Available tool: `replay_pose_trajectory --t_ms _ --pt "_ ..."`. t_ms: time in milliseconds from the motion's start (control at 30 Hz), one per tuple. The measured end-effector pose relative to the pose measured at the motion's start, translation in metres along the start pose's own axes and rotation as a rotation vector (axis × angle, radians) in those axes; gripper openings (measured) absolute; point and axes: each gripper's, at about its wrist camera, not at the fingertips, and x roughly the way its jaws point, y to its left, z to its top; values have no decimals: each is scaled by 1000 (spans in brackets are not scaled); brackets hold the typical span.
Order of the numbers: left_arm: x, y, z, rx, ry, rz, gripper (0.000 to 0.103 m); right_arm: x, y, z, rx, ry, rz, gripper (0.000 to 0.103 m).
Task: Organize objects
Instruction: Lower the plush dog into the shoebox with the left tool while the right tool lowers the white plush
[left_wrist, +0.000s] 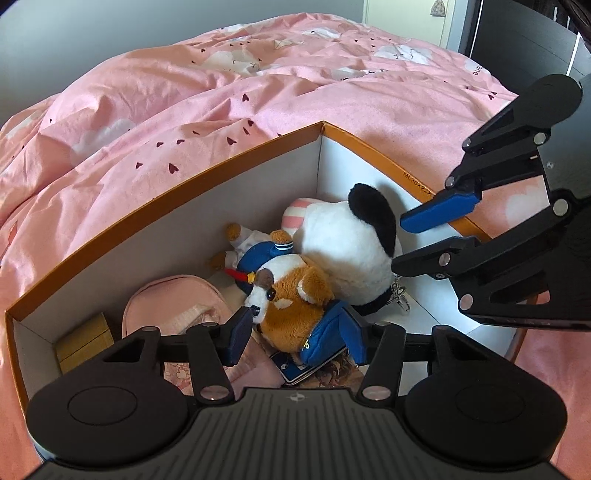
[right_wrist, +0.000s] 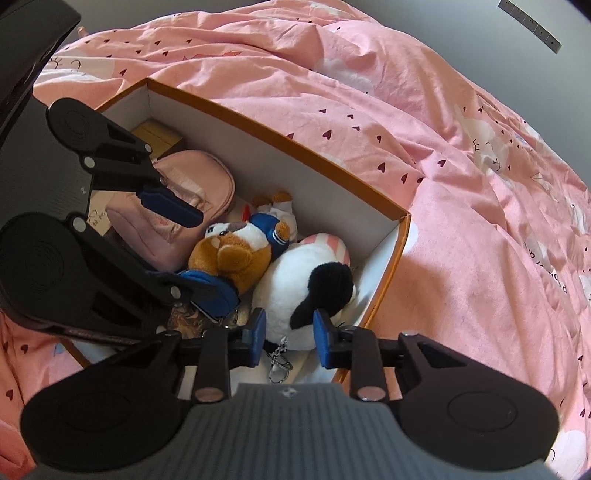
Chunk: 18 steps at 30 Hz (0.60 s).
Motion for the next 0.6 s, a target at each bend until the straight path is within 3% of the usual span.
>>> replay_pose_trajectory --t_ms 233,600 --pt "4 5 1 -26 -5 -40 51 20 0 -3 8 27 -22 16" --pt "10 6 1 -68 -6 -36 53 32 -5 -3 46 10 -13 13"
